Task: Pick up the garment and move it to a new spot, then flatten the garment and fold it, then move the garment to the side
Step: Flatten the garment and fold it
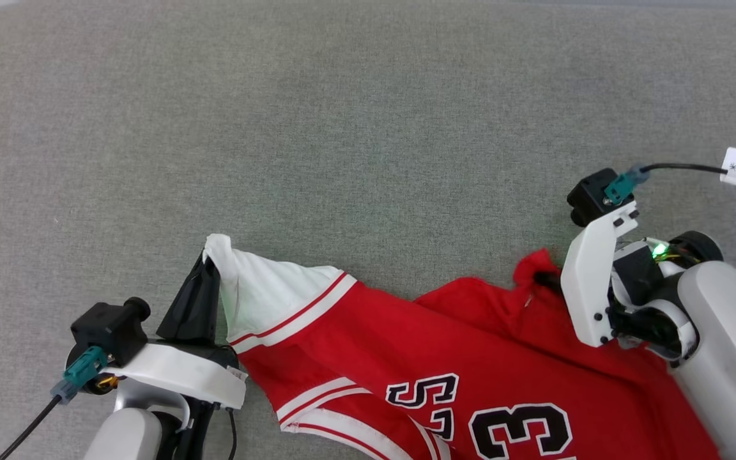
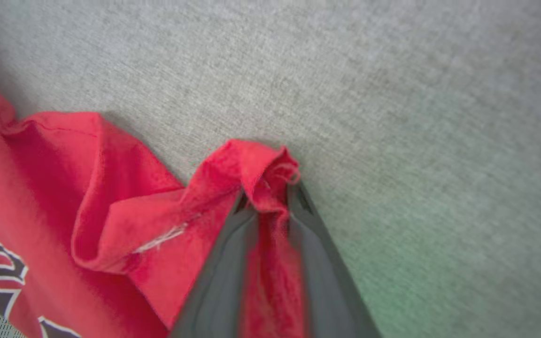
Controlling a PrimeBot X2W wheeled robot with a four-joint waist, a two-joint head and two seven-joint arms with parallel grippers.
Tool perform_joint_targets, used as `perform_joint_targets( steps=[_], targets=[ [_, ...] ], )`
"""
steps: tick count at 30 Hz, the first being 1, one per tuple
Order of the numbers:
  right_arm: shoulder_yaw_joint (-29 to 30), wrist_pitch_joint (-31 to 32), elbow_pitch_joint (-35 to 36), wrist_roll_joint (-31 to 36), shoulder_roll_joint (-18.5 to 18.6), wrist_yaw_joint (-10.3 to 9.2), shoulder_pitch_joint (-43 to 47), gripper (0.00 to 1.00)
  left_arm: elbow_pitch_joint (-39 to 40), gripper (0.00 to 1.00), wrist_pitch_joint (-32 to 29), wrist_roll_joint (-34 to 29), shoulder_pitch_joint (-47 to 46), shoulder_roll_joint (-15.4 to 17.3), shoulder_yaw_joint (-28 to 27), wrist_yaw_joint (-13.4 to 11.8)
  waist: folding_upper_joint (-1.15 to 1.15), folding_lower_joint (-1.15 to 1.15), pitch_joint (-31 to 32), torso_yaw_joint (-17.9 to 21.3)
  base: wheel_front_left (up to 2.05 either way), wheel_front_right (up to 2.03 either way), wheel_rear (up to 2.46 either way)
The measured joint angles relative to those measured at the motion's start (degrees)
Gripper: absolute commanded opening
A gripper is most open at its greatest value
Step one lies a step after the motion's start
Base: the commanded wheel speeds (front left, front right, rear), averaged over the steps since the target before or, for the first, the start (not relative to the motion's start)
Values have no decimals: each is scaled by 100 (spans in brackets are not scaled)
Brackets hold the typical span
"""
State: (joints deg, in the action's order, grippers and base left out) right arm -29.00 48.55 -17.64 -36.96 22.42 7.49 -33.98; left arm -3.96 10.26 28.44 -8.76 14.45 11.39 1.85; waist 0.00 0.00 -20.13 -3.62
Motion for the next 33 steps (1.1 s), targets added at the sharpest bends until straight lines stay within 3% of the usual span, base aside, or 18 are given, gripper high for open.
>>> perform_joint_targets(
  steps=[5, 9, 18, 26, 33],
  targets=[
    [276, -1040, -144, 94, -59, 4, 113, 0, -56, 0, 58, 38, -13, 18, -71, -35, 0, 0, 173, 49, 0, 0, 0],
    [940, -1952, -205, 424, -211, 1, 236, 0, -88, 0, 114, 42, -144, 96, -179, -54, 0, 0, 375, 112, 0, 0, 0],
    [2286, -3301, 118, 1087, -834, 2, 405, 0, -166, 0, 152, 68, -1038, 304, -444, -87, 0, 0, 951, 355, 0, 0, 0],
    [2896, -3934, 622, 1615, -1299, 2, -185, 0, -515, 0, 181, 46, -2693, 409, -466, 81, 0, 0, 1074, 560, 0, 0, 0],
    [3151, -3911, 904, 1824, -1336, 2, -1463, 0, -854, 0, 43, -11, -4512, 556, -478, 170, 0, 0, 635, 585, 0, 0, 0]
  ],
)
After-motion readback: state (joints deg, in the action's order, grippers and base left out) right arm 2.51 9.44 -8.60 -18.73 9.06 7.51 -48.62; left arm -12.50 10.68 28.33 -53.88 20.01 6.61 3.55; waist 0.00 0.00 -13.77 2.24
